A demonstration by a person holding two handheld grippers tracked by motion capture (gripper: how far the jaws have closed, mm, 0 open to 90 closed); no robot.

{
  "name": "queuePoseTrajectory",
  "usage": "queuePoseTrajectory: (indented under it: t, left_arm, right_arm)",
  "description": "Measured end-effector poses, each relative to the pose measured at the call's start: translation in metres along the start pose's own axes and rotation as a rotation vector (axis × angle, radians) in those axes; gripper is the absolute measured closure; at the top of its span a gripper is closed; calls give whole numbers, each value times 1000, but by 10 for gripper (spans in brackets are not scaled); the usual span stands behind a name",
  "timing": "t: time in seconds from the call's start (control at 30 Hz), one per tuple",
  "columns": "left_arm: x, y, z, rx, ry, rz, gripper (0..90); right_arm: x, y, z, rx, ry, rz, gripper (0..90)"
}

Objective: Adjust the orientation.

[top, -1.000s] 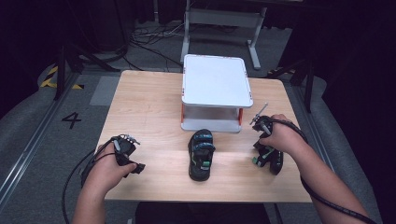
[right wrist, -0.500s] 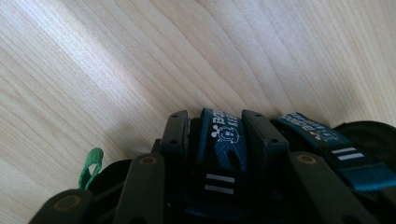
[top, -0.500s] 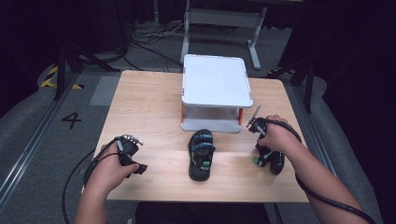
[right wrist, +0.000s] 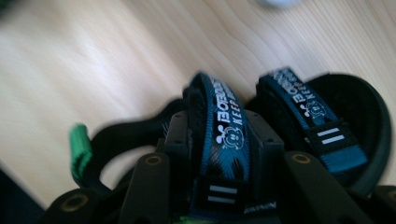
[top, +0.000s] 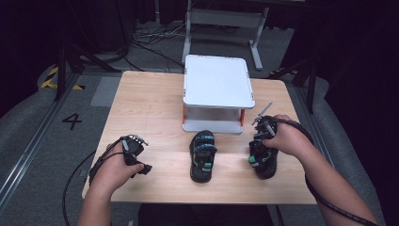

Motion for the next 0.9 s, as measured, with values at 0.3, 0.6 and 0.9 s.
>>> queuePoseTrajectory:
  t: [0.3, 0.6, 0.9]
  left_arm:
    - [0, -1, 0, 4, 3, -4, 276]
    - [0, -1, 1, 1, 4, -9, 276]
    - [-4, -10, 0, 3, 7, -21, 276]
  right_arm:
    - [54, -32, 7, -110, -76, 181, 675]
    - [49, -32, -22, -44, -46, 252, 667]
    - [42, -11, -20, -123, -64, 179, 528]
Point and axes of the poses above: each handheld gripper's, and its own axes: z roughly backward along the jaws, y roughly out of its underside, x roughly to its left, the point moved 1 cm from there along -z, roughly forward along the jaws, and after that the axes turned 15 degrees about x, right-handed, at the moved point
